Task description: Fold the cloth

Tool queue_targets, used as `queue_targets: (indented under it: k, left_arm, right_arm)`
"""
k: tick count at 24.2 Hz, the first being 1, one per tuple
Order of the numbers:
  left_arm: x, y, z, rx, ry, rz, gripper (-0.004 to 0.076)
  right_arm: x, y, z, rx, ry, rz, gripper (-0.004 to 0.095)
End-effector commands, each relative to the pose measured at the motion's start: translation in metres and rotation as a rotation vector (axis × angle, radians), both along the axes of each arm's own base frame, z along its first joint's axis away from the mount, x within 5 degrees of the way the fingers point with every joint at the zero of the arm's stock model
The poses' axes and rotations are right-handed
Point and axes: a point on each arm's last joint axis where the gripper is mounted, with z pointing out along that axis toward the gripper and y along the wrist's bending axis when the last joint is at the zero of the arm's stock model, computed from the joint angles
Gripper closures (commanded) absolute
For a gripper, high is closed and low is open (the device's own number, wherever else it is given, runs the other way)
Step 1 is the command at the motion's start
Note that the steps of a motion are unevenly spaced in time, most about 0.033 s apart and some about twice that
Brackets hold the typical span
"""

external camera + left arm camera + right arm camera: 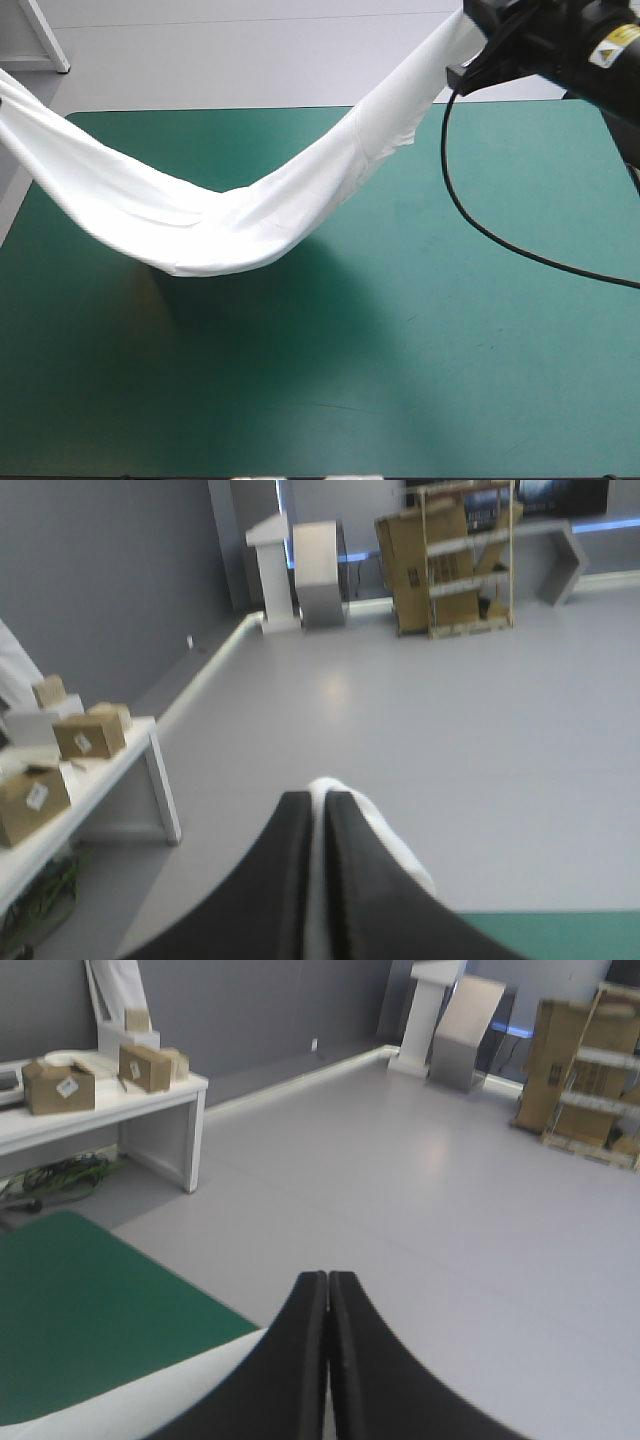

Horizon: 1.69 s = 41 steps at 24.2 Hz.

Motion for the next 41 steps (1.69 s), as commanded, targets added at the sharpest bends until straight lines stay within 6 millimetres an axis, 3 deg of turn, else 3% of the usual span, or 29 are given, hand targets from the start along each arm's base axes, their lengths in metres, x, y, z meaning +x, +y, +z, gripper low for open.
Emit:
queue_targets:
  k: [1, 5, 11, 15, 19, 22, 25, 30, 35, 41]
  left_arm:
    - [-0.039, -0.011, 0.036, 0.037, -0.215, -0.011, 0.0705]
    - [-0.064, -0.019, 0.052, 0.077, -0.263, -0.017, 0.0705]
    - [-0.080, -0.025, 0.051, 0.098, -0.185, -0.031, 0.0705]
    - [-0.077, -0.026, 0.040, 0.091, -0.071, -0.046, 0.0705]
    - [-0.057, -0.022, 0.018, 0.060, 0.101, -0.066, 0.0705]
    - [-0.032, -0.017, 0.002, 0.024, 0.155, -0.087, 0.0705]
    - [0.009, -0.009, -0.027, -0.021, 0.234, -0.123, 0.0705]
    - [0.109, 0.007, -0.104, -0.128, 0.367, -0.239, 0.0705]
    - [0.180, 0.026, -0.151, -0.188, 0.423, -0.232, 0.0705]
    - [0.245, 0.047, -0.206, -0.245, 0.410, -0.183, 0.0705]
  right_arm:
    - [-0.049, -0.016, 0.041, 0.074, -0.200, -0.007, 0.0920]
    - [-0.080, -0.025, 0.058, 0.093, -0.285, -0.002, 0.0920]
    - [-0.115, -0.034, 0.064, 0.088, -0.313, 0.005, 0.0920]
    - [-0.117, -0.034, 0.056, 0.042, -0.229, 0.017, 0.0920]
    - [-0.089, -0.029, 0.036, -0.015, -0.050, -0.017, 0.0921]
    - [-0.056, -0.021, 0.019, -0.056, 0.043, -0.047, 0.0921]
    - [-0.012, -0.010, -0.002, -0.074, 0.103, -0.066, 0.0921]
    - [0.116, 0.026, -0.087, -0.115, 0.284, -0.093, 0.0921]
    - [0.210, 0.052, -0.160, -0.071, 0.285, -0.119, 0.0921]
    - [0.268, 0.066, -0.217, 0.022, 0.193, -0.159, 0.0921]
